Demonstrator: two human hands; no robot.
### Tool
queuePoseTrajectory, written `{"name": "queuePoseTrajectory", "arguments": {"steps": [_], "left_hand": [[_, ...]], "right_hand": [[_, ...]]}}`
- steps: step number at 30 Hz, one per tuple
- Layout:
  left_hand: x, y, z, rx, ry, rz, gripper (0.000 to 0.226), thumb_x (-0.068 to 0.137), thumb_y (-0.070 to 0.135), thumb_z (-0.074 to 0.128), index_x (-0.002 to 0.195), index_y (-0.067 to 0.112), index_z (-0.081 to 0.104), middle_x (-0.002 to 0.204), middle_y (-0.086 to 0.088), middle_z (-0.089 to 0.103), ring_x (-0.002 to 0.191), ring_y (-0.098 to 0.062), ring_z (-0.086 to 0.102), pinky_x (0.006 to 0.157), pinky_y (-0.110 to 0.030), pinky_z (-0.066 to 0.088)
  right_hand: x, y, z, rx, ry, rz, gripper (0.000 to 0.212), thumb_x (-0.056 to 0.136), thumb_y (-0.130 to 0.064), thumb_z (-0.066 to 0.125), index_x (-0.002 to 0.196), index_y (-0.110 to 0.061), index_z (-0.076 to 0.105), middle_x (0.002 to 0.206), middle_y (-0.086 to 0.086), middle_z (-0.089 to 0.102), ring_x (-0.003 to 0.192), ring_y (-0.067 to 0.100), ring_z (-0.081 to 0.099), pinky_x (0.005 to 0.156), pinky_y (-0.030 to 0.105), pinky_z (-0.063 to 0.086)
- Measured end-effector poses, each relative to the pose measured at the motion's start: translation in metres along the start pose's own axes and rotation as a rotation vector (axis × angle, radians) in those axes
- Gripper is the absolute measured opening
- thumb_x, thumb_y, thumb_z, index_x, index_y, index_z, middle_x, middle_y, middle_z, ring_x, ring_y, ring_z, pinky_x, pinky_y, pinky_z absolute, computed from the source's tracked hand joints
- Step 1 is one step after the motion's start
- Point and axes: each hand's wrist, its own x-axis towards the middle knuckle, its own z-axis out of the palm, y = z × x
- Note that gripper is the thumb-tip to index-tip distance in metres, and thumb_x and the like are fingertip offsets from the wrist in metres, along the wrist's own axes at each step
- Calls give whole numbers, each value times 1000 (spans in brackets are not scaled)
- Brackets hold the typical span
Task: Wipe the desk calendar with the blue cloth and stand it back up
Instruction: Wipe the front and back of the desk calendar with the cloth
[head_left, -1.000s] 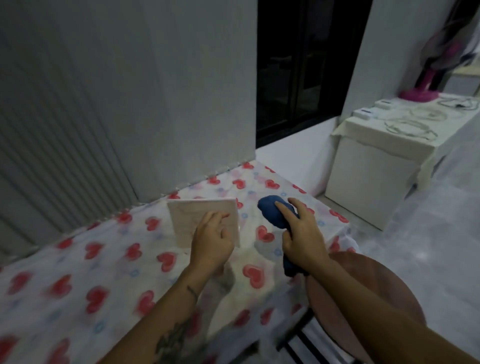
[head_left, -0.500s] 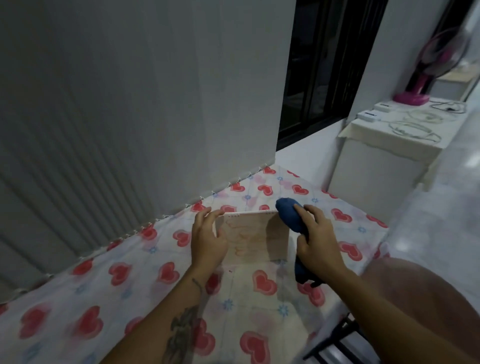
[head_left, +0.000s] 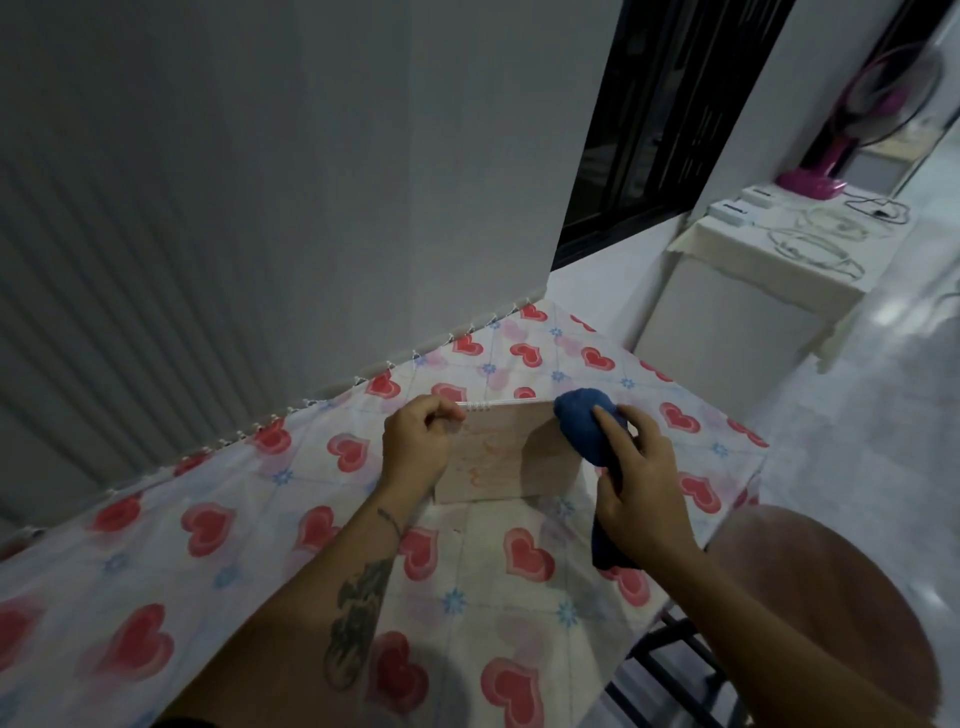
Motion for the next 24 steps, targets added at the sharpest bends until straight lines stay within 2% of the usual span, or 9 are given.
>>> {"name": "queuePoseTrajectory", "arguments": {"steps": [2,5,11,13,15,18,21,24], "left_hand": [[-3,6,2,-50,44,35,36,90,-6,54,76,23,71,87,8,72,86,-7,65,71,-11,49],[-10,17,4,-160,87,-7,32,93,-1,57,79,24,71,88,12,72,85,-7,65,71,-14,49],[-39,38,-2,-232,147,-61,32,96,3,53,81,26,69,96,6,70,94,-9,62,74,-12,53],[-47,41,-6,-256,132,-96,30,97,4,52,83,23,69,99,2,70,97,-14,62,82,-25,55],[-54,45,-9,-280,93,-132,30,99,6,49,85,23,69,104,-1,69,96,-19,63,81,-31,56],[-63,53,-14,-284,22,-119,31,101,9,47,89,27,69,106,4,68,96,-17,64,79,-30,56],[-73,56,-16,-327,-26,-77,30,100,9,51,91,31,70,105,11,69,92,-1,65,71,-15,54],[-81,52,-15,-417,-96,-86,29,96,6,56,99,31,71,115,3,70,97,-11,69,76,-26,60]], "right_hand": [[-2,0,-2,-22,-17,-22,73,76,0,65,141,-22,41,148,8,30,126,28,36,95,31,35],[-1,-6,-5,-53,-47,-64,71,76,-2,65,140,-23,44,147,9,32,123,29,38,94,37,42],[-1,-34,-9,-147,-132,-138,60,80,-20,68,136,-27,49,148,10,36,121,33,41,93,48,45],[-3,-43,-11,-157,-126,-162,60,77,-21,68,135,-22,50,146,13,39,117,36,44,89,49,48],[-5,-49,-14,-174,-136,-170,64,76,-25,68,136,-21,48,146,14,39,116,37,43,88,49,48],[-10,-56,-18,-189,-147,-200,63,76,-29,67,136,-23,48,144,13,41,116,36,44,88,47,46],[-14,-58,-24,-178,-168,-259,51,76,-28,67,127,-25,58,139,11,47,113,35,46,85,47,48],[-15,-52,-33,-152,-183,-295,40,77,-29,63,118,-28,64,134,8,50,114,33,46,88,46,46]]}}
